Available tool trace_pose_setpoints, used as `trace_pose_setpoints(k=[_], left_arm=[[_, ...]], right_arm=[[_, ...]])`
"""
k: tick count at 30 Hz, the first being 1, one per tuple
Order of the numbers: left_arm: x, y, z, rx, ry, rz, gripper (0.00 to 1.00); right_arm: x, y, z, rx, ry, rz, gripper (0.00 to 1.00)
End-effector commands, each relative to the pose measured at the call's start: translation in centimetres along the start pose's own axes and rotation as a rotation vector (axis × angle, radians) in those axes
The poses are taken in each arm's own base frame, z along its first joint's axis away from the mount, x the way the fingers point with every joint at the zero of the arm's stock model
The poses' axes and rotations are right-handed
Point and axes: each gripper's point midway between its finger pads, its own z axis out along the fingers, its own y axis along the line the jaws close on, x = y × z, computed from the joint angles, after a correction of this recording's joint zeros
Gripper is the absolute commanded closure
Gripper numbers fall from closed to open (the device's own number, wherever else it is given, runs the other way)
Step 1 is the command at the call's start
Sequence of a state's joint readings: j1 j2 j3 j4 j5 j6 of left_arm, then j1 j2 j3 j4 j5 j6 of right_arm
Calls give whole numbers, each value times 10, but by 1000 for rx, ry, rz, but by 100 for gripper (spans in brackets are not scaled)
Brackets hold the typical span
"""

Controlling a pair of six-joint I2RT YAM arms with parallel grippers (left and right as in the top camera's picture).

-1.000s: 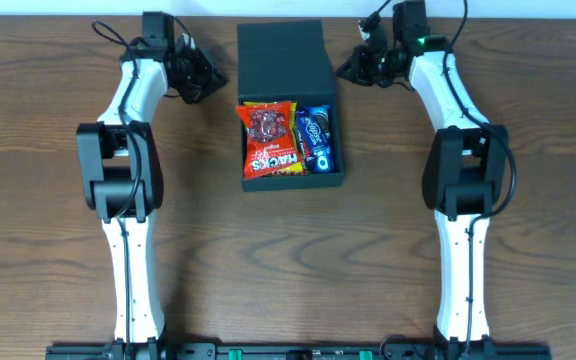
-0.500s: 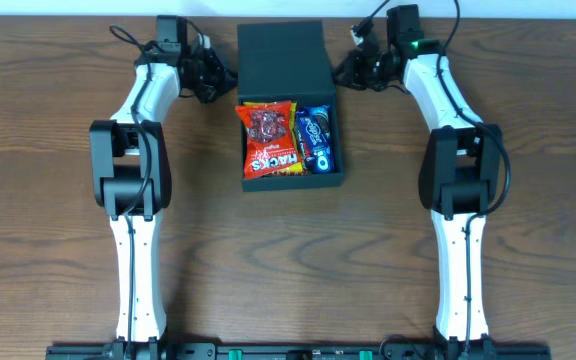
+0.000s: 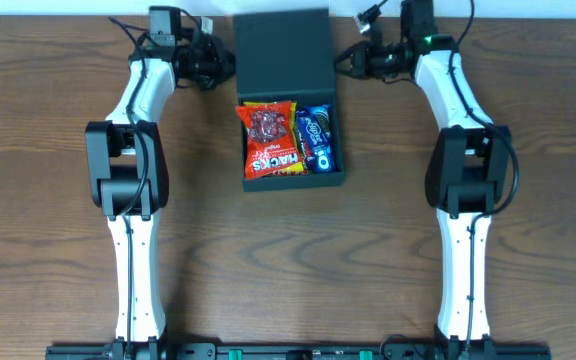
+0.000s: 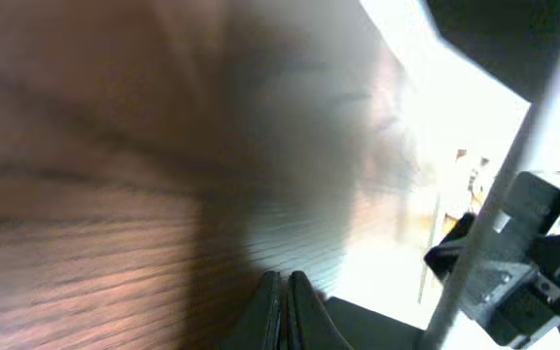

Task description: Pack container

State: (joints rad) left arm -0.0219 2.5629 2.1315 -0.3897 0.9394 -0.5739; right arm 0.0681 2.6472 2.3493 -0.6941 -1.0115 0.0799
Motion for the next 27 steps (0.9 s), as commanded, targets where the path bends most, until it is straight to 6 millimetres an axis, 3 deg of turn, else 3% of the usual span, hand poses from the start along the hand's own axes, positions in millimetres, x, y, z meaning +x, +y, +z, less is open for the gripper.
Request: trace_pose_setpoints(k=[1,5,8,12,17,27], left_arm=[[-8,-64,-27,88,-28,182,94],[-8,-99,-50,105,-60,320,94],[1,-126,-72,100,-69,456,94],[22,-145,-98,60,-45,628,94],[43,-143,-119,-48,-2,736,94],[58,-113,-135,-253,58,668,94]], right_arm=[[-29,58,-23,-100,-51,-196,99],[-41,92,-43,-97,-74,-328,99],[-36,118,-61,-75,-54,-437,99],[-17,123,-79,49,33,-526,99],[4,119,-98,183,145,-556,99],[2,109,-121,405,129,-271,98]])
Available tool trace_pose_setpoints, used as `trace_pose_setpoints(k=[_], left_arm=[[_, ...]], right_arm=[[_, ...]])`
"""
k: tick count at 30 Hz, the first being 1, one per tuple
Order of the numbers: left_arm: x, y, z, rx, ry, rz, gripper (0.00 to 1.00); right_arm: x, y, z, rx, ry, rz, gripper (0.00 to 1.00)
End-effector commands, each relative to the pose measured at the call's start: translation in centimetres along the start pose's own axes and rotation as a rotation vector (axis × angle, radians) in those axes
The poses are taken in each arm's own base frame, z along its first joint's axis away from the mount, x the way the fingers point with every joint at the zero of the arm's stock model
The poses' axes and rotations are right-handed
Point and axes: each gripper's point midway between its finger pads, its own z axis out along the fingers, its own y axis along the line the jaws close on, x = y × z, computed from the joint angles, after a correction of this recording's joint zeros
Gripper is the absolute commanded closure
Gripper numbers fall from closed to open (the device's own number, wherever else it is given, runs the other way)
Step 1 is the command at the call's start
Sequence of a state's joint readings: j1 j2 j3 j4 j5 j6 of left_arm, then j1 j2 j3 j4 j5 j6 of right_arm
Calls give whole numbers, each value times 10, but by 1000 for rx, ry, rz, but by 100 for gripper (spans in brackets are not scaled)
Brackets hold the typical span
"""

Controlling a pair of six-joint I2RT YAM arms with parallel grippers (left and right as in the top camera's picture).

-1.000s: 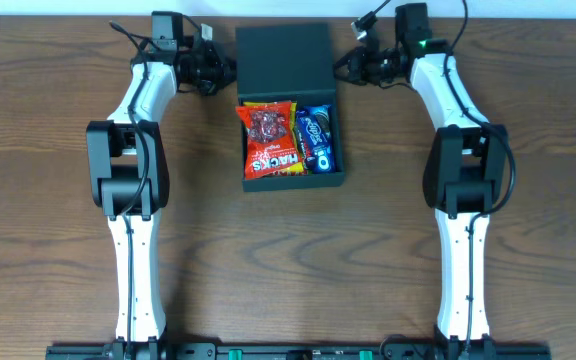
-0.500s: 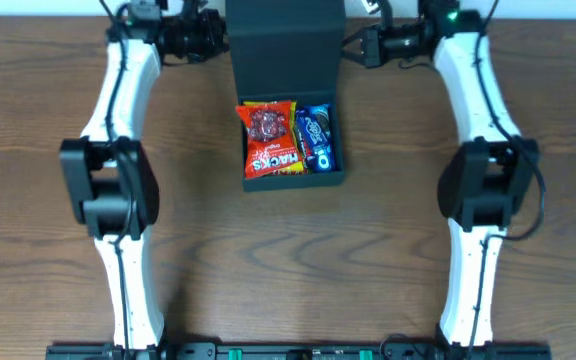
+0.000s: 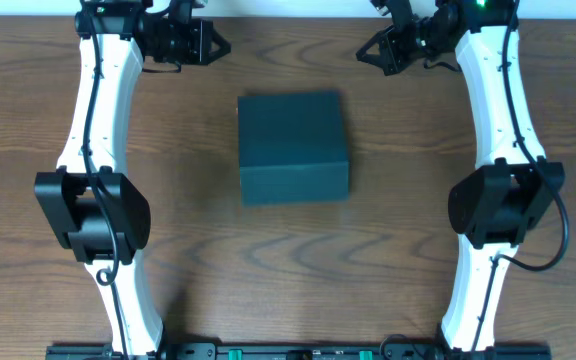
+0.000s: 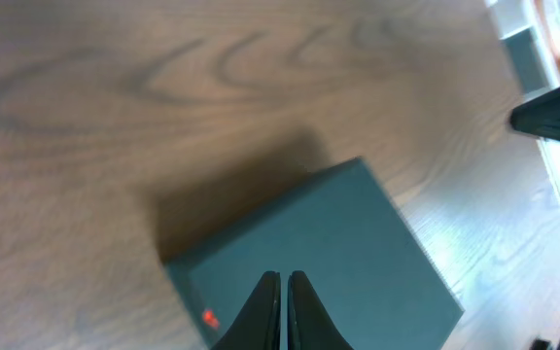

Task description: Pack container

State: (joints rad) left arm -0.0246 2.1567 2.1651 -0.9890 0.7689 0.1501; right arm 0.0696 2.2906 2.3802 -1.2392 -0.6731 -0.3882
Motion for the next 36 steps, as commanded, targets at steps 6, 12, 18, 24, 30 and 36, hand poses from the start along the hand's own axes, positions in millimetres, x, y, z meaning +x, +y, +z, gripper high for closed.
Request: trace_pose_setpoints(k=[6,12,18,24,30,36], left_arm=[[32,-13,1,-56,140,144,94],[78,-42,19,-82,354,277,94],[127,-62,55,-114,533,348,94],[173,-61,89,-159,634,294,94],[186,-55,94,-165,660,259,94],[186,-53,94,-177,659,264,94]], right_arm=[[6,12,-35,193,57,178,99],[5,20,-64,275,44,190,98],[8,6,-104,375,8,212,99],[18,7,-133,356,-3,220,98],[18,34,-160,349,-35,165,98],[30,88,-180,276,-30,135,99]])
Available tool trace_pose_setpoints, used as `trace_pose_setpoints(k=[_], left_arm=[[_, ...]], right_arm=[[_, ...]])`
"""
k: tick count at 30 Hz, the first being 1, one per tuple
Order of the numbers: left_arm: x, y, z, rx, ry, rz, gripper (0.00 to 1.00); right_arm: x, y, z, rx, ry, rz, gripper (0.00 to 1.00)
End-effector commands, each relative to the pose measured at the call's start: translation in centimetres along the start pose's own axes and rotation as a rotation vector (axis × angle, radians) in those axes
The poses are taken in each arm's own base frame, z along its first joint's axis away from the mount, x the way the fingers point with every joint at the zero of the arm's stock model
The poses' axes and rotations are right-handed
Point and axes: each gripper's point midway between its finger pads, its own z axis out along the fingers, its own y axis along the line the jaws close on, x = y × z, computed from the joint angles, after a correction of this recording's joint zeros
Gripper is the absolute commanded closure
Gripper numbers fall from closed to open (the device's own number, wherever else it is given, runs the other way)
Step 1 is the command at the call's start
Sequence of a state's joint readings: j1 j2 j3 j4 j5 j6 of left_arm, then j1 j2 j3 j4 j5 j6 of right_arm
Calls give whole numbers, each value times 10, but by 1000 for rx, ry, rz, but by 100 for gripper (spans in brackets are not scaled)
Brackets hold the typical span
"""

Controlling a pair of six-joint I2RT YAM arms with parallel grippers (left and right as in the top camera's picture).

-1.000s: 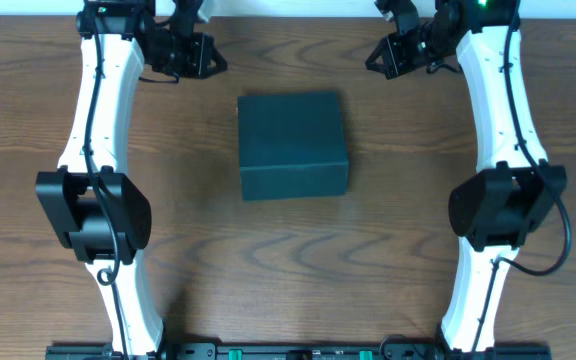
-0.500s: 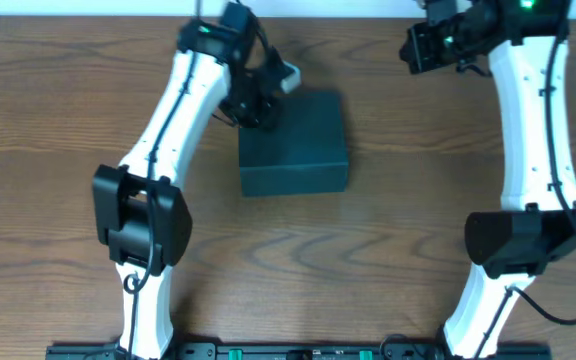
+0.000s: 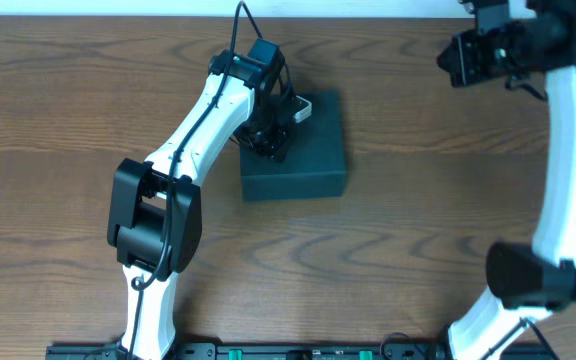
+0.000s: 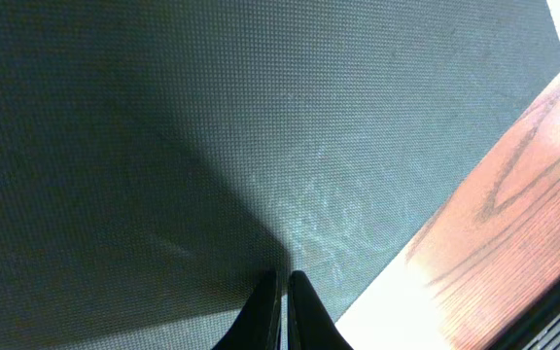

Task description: Pack container

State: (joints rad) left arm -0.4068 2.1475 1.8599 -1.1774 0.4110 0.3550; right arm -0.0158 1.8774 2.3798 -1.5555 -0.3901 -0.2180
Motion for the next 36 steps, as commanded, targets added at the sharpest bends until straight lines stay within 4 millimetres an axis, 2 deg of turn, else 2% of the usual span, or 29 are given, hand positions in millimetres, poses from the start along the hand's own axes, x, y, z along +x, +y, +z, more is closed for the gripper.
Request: trace_pose_setpoints(k=[1,5,7,10,16,18,21,22,24,26,29,36], left_arm=[[9,9,0,-44,27,-21,94],[5,10,0,-51,13,-15,94],[5,10,0,-51,14,-4,94],[4,11,0,-52,10,5,94],[4,11,0,-52,10,5,94],[3,11,0,-53,7,6,94],[2,11,0,-54,1,8,94],[2,11,0,-55,0,8,94],[2,11,0,-55,0,8,94],[2,11,0,-55,0,8,94],[2,11,0,-54,0,8,94],[2,11,1,-54,0,8,94]], right_arm=[[16,36,-14,-96,22,-56,98],[48,68,-5,-154,108,-94,98],[71,85,9,-184,156,-116,98],[96,99,33,-206,169,-84,98],[162,130,110,-266,159,-36,99],[187,145,146,-299,145,-12,98],[214,152,191,-269,86,86,98],[217,150,199,-243,63,112,99],[224,133,215,-120,-7,196,99],[225,122,223,-43,-69,217,98],[224,115,233,-3,-120,206,99],[224,111,272,8,-144,209,99]])
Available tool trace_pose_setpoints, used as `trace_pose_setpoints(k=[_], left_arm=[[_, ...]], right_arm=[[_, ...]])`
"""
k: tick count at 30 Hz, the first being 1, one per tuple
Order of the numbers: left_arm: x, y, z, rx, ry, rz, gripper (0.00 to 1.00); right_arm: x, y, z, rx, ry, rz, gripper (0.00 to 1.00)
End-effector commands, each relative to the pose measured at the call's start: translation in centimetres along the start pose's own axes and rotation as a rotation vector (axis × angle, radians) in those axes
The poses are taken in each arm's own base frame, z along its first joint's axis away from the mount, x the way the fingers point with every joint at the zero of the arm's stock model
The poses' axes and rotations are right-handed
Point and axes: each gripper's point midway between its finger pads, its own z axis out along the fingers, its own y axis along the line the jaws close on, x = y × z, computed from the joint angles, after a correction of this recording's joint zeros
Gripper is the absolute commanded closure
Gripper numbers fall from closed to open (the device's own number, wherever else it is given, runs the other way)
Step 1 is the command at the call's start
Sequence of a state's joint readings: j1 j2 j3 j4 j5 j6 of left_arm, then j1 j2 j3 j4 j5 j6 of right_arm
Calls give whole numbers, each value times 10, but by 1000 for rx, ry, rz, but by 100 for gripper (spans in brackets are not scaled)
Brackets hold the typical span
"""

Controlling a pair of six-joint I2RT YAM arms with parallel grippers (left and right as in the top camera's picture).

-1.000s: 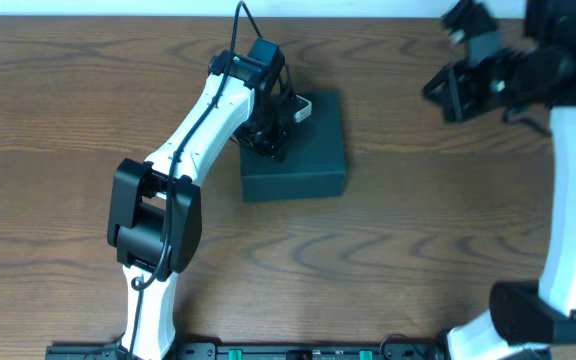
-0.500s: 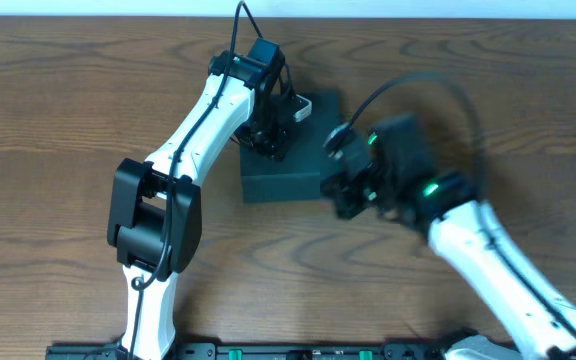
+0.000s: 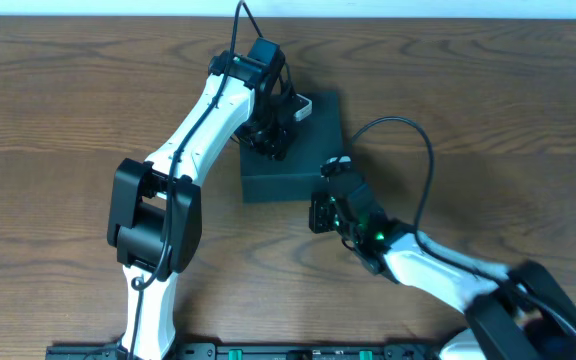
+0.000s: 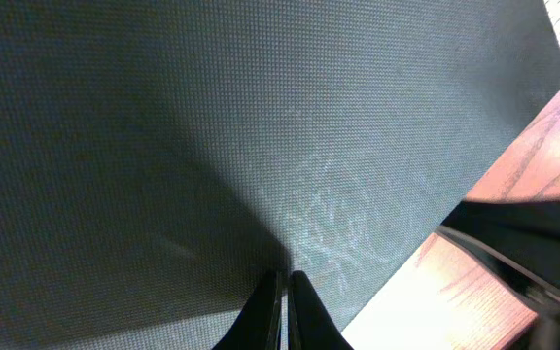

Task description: Pack container

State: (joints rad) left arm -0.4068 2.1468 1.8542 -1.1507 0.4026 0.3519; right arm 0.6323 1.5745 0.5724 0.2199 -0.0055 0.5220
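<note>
The dark grey box (image 3: 313, 165) sits shut in the middle of the table, its contents hidden. My left gripper (image 3: 268, 143) is shut, its tips resting on the lid near the box's left side. In the left wrist view the lid (image 4: 212, 117) fills the frame and the left gripper (image 4: 283, 284) shows its fingers pressed together on it. My right gripper (image 3: 318, 212) hangs low by the box's front right corner. Its jaws are too dark and small to read. A dark part of the right arm (image 4: 523, 243) shows beyond the lid's edge.
The brown wooden table (image 3: 68, 150) spreads all round the box. A black cable (image 3: 423, 150) loops up from the right arm beside the box's right side. The left arm's links (image 3: 198, 130) cross the table left of the box.
My right arm has moved from the far right corner of the table to low by the box's front right corner. The left gripper stays shut on the lid, and the box has not moved.
The box first stood open with a red snack bag and a blue cookie pack inside, both grippers by its raised lid. Then it was shut, with the grippers apart at the far edge. Later the left gripper rested shut on the lid; now the right is beside the box.
</note>
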Motion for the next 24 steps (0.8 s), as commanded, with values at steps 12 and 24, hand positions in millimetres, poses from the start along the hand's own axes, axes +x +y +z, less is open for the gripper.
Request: trace_pose_setpoints(k=[12,24], left_arm=[[6,7,-2,-37,17,-1,94],[34,-21,-130,-61,-195,-62,94]], right_arm=[[2,15,24,-99,-24,38,99],[-77,27,-117,-146,-253,-124,99]])
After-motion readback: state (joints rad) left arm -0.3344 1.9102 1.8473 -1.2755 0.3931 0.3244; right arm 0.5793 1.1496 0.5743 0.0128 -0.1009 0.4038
